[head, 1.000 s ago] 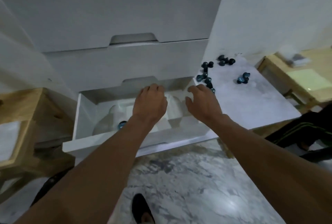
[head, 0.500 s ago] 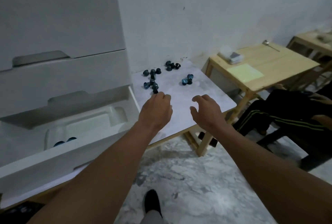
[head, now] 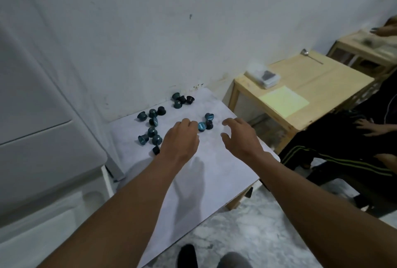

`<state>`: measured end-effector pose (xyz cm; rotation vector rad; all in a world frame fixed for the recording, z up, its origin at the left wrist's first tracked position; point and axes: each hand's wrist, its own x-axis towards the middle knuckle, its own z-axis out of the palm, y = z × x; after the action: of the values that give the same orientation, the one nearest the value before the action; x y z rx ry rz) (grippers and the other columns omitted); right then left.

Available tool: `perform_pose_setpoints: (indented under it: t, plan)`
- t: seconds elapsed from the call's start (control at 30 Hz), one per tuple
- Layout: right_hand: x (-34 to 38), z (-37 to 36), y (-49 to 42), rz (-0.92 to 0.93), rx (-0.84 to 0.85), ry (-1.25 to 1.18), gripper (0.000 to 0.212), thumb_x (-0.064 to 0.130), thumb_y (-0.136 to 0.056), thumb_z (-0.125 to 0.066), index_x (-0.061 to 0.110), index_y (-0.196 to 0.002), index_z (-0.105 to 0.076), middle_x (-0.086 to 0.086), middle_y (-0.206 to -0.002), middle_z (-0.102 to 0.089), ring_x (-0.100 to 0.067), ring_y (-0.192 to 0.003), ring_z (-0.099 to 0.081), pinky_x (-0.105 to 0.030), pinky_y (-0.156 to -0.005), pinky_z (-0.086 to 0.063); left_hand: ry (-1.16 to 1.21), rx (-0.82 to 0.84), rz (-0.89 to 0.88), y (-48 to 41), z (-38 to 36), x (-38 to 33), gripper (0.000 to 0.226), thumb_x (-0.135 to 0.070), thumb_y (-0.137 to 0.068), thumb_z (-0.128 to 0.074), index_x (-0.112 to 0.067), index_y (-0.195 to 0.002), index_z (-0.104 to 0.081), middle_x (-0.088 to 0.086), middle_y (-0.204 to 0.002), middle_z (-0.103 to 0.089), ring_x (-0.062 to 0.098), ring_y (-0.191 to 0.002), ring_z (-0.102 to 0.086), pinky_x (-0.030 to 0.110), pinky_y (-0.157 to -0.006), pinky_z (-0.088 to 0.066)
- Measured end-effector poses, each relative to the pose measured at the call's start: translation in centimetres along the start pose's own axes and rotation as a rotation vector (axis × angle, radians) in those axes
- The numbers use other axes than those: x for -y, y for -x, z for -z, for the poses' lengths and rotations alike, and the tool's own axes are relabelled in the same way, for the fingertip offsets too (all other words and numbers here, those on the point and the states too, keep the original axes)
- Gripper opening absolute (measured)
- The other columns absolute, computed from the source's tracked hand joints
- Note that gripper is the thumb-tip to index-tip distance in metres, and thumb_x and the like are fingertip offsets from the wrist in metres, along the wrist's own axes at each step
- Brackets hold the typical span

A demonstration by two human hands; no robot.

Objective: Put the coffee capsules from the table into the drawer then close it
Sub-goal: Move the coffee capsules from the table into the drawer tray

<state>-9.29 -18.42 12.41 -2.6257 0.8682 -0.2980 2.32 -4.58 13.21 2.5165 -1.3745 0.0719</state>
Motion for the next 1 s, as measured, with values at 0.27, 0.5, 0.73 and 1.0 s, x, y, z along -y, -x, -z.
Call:
perform_pose_setpoints:
  t: [0.27, 0.5, 0.73, 1.0]
  plan:
    - [-2.2, -3.8, -8.5, 0.032, 0.198, 0.017, 0.035, 0.022, -0.091, -0.058, 0.019, -0.126, -0.054, -0.006, -0.122, -0.06, -0.025, -0.104, -0.059, -0.035, -0.089, -0.051, 0.033, 0.106, 0.106, -6.4, -5.1, 1.6, 0.025, -0.013, -0.087, -0.053, -0.007, -0.111, -0.058, 0.011, -0.104, -0.059, 0.03, -0.092, -0.058, 0.039, -0.072, -0.049]
    - [-4.7, -7.4, -14.7, 0.149, 0.395, 0.043, 0.034, 0.017, -0.092, -0.053, 0.014, -0.126, -0.053, -0.011, -0.121, -0.058, -0.028, -0.103, -0.058, -0.033, -0.09, -0.047, 0.03, 0.218, 0.286, -10.7, -9.7, 1.5, 0.03, -0.012, -0.091, -0.048, -0.013, -0.121, -0.052, 0.007, -0.117, -0.055, 0.026, -0.106, -0.055, 0.036, -0.083, -0.047]
    - [-7.0, -10.5, -18.6, 0.264, 0.541, 0.013, 0.026, 0.026, -0.095, -0.047, 0.015, -0.117, -0.058, -0.01, -0.119, -0.057, -0.027, -0.1, -0.057, -0.033, -0.09, -0.047, 0.074, 0.271, 0.405, -13.7, -13.3, 1.2, 0.031, -0.016, -0.089, -0.053, -0.014, -0.121, -0.051, 0.006, -0.117, -0.053, 0.024, -0.106, -0.055, 0.033, -0.086, -0.049]
    - [-8.0, -10.5, -19.6, 0.326, 0.592, -0.069, 0.021, 0.02, -0.093, -0.052, 0.01, -0.111, -0.058, -0.01, -0.111, -0.059, -0.027, -0.094, -0.058, -0.035, -0.088, -0.049, 0.158, 0.213, 0.545, -13.6, -14.1, 0.1, 0.03, -0.021, -0.09, -0.057, -0.011, -0.118, -0.052, 0.007, -0.114, -0.055, 0.024, -0.102, -0.056, 0.03, -0.08, -0.045]
